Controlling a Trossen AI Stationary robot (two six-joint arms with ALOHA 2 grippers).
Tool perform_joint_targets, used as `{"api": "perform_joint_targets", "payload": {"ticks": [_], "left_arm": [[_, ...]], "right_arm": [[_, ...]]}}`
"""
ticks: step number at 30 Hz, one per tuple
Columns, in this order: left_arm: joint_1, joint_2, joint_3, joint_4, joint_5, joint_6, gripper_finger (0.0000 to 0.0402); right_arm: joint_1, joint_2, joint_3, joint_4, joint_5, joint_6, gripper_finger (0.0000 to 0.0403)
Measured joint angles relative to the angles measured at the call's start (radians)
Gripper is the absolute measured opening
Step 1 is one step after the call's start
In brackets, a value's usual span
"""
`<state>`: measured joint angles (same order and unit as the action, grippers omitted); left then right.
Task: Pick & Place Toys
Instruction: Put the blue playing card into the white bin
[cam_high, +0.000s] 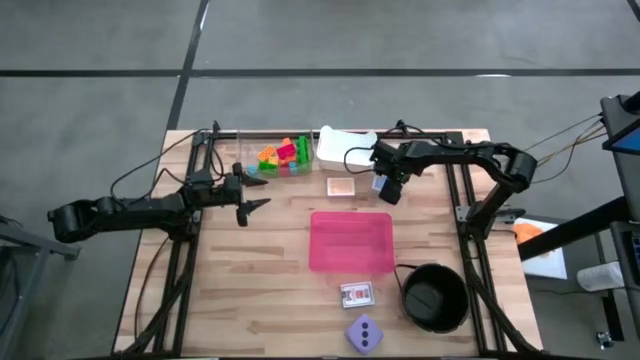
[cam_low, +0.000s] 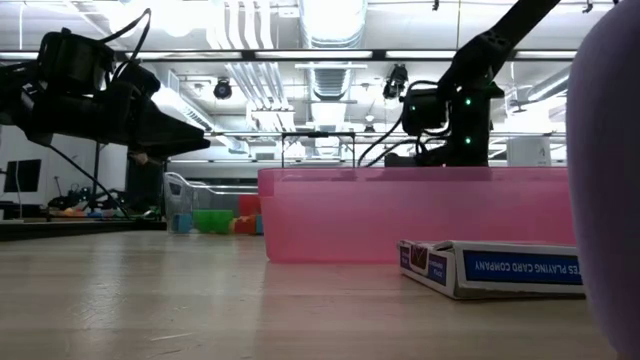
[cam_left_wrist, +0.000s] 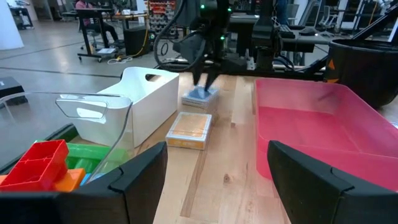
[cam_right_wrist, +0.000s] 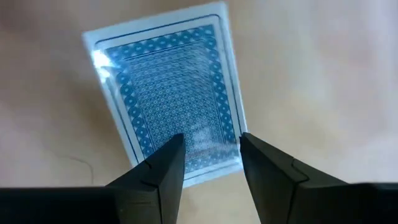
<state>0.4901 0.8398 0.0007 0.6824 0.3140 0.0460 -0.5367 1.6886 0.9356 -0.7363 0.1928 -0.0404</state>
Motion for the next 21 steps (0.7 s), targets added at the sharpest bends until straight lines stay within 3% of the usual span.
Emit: {"api": "perform_joint_targets", "payload": {"ticks": [4,15,18,21], "left_arm": [[0.0,0.0,0.0,0.0,0.0,0.0,0.028],[0.0,0.0,0.0,0.0,0.0,0.0,0.028],[0.0,0.0,0.0,0.0,0.0,0.0,0.028],[0.0,0.0,0.0,0.0,0.0,0.0,0.028]], "right_arm": [[-0.001,-0.017,-0.003,-0.006,0.114,0.0,0.0158],[0.0,-0.093,-0.008,-0.008,0.105,-0.025,0.0158],[0.006,-0.118,-0.008,-0.004,0.071,-0.053,0.0158],[0.019,-0.127,-0.008,0.008,-0.043,-0.089,0.0158]]}}
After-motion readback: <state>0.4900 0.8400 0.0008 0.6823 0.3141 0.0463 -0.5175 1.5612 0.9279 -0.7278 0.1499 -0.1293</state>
